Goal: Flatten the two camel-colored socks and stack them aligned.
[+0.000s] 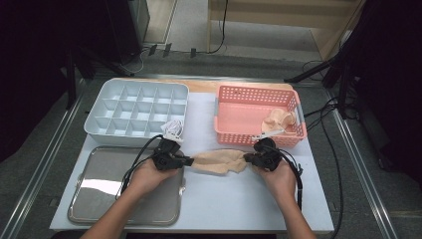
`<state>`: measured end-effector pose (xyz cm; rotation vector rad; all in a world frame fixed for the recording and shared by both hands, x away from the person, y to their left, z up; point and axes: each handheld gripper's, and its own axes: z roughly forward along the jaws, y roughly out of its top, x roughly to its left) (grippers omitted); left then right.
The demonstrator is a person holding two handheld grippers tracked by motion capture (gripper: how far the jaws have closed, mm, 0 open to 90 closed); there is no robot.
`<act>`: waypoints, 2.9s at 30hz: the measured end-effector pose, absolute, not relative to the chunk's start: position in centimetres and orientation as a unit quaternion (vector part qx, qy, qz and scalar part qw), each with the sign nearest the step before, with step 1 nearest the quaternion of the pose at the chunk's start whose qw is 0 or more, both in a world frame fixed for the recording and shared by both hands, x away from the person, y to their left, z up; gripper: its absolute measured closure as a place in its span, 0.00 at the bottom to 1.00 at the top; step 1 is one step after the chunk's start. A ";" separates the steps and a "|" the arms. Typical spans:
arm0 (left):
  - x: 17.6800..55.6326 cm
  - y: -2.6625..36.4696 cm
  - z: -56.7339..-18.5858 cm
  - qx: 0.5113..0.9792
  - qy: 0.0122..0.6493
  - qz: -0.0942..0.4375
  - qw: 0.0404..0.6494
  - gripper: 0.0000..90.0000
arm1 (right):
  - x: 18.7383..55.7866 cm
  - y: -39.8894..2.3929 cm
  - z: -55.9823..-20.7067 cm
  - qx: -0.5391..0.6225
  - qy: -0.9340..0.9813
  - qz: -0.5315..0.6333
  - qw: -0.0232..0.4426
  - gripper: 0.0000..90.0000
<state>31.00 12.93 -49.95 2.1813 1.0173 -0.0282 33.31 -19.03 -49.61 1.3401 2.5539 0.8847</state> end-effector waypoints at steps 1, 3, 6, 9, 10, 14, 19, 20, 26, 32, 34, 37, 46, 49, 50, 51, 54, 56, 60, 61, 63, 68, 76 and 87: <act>31.0 12.9 -49.9 0.846 0.395 -0.013 0.359 0.99 | 33.3 -19.1 -49.6 0.444 0.845 0.292 0.063 1.00; 30.7 13.0 -49.9 0.843 0.396 -0.020 0.363 0.99 | 33.0 -19.2 -49.5 0.446 0.843 0.294 0.059 1.00; 30.0 12.7 -49.8 0.847 0.390 -0.026 0.360 0.99 | 32.4 -19.5 -49.3 0.446 0.843 0.297 0.052 1.00; 29.4 12.6 -49.7 0.852 0.384 -0.030 0.355 0.98 | 31.7 -19.8 -49.3 0.447 0.843 0.296 0.047 1.00; 29.1 12.6 -49.8 0.853 0.384 -0.032 0.354 0.98 | 31.5 -19.8 -49.3 0.448 0.842 0.297 0.045 1.00; 28.2 12.5 -50.3 0.856 0.384 -0.038 0.345 0.98 | 30.4 -19.9 -49.5 0.445 0.844 0.295 0.038 1.00; 28.2 12.4 -50.4 0.859 0.381 -0.030 0.341 0.89 | 29.9 -19.9 -49.9 0.436 0.852 0.287 0.043 0.99; 28.2 12.5 -50.3 0.859 0.380 -0.027 0.342 0.87 | 29.9 -20.0 -49.8 0.435 0.851 0.290 0.045 0.97; 28.1 12.6 -49.0 0.854 0.370 -0.008 0.365 0.77 | 29.9 -20.8 -48.7 0.429 0.840 0.325 0.063 0.85; 28.4 12.2 -48.2 0.851 0.365 0.003 0.378 0.74 | 29.6 -22.2 -47.6 0.443 0.824 0.343 0.081 0.85; 28.5 12.1 -48.1 0.850 0.363 0.005 0.382 0.72 | 29.5 -22.8 -47.5 0.451 0.819 0.345 0.080 0.85; 28.8 11.8 -48.0 0.850 0.358 0.008 0.387 0.71 | 29.3 -23.5 -47.3 0.456 0.816 0.346 0.087 0.85; 29.3 11.0 -48.2 0.853 0.349 0.005 0.389 0.68 | 28.6 -24.3 -47.3 0.468 0.810 0.340 0.091 0.84; 29.4 10.9 -48.2 0.852 0.348 0.004 0.390 0.67 | 28.6 -23.6 -47.7 0.464 0.815 0.336 0.086 0.82; 29.4 10.9 -48.2 0.853 0.348 0.004 0.389 0.67 | 28.7 -23.3 -47.8 0.461 0.817 0.334 0.085 0.81; 29.5 10.9 -48.2 0.853 0.349 0.004 0.388 0.67 | 28.7 -23.1 -47.9 0.459 0.819 0.333 0.085 0.81; 29.5 10.9 -48.3 0.853 0.350 0.004 0.388 0.67 | 29.1 -22.4 -48.4 0.459 0.822 0.327 0.083 0.78; 29.5 10.9 -48.3 0.854 0.349 0.005 0.386 0.67 | 29.4 -22.1 -48.6 0.459 0.822 0.325 0.085 0.77; 29.5 10.8 -48.4 0.854 0.350 0.004 0.385 0.66 | 30.0 -21.4 -49.2 0.458 0.826 0.317 0.086 0.75; 29.5 10.8 -48.5 0.854 0.350 0.005 0.385 0.66 | 30.1 -21.3 -49.3 0.458 0.827 0.315 0.086 0.74; 29.5 10.8 -48.5 0.854 0.350 0.005 0.385 0.66 | 30.3 -21.1 -49.6 0.459 0.828 0.308 0.088 0.74; 29.5 10.9 -48.5 0.854 0.351 0.006 0.383 0.66 | 30.7 -20.5 -50.2 0.455 0.834 0.297 0.094 0.74; 29.5 11.0 -48.5 0.855 0.351 0.007 0.382 0.65 | 30.7 -20.3 -50.6 0.458 0.833 0.291 0.110 0.92; 29.5 11.0 -48.6 0.855 0.351 0.007 0.382 0.66 | 30.8 -22.5 -48.7 0.489 0.808 0.318 0.084 0.99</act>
